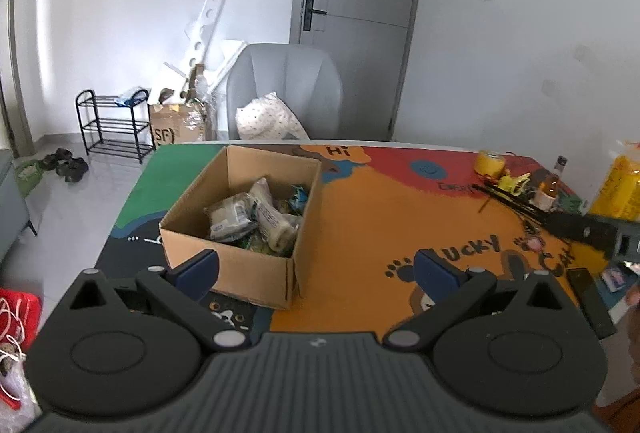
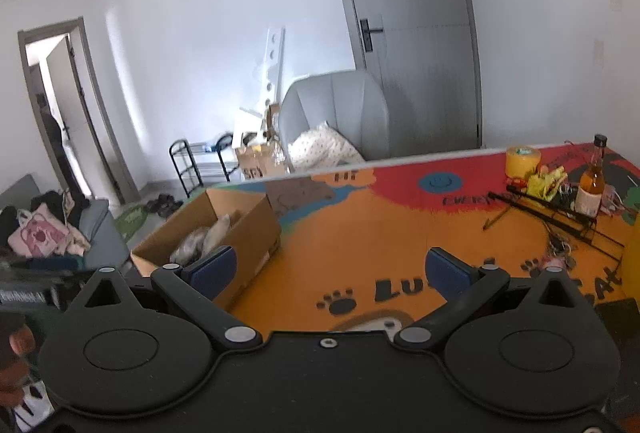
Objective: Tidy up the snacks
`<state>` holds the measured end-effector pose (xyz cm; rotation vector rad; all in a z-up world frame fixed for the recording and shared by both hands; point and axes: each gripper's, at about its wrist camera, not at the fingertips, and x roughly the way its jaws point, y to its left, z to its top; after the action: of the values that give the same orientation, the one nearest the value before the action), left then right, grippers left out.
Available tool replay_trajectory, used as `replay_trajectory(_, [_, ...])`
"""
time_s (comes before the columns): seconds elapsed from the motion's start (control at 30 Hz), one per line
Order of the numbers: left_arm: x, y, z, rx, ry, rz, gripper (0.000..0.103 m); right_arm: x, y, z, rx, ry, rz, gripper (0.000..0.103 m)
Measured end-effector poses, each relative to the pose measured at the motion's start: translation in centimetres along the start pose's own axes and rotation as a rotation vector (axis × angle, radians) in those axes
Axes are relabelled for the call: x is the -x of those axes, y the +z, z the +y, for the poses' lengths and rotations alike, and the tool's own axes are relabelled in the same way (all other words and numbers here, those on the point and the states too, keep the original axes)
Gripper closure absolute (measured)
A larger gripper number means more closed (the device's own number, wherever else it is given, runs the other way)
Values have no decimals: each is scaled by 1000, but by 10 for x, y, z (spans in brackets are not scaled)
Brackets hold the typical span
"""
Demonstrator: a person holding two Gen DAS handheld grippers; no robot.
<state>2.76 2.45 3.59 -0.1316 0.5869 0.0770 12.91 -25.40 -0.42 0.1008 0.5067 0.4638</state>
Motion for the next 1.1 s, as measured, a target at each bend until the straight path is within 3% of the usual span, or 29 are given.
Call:
replay_trajectory(0.37, [20,-1,2,-19,10,-14,0,28,6,-1,11,10,-24,0])
replay_trajectory(1.1, [22,-2,4,-6,14,-19,0,24,3,11,53,21,32,0])
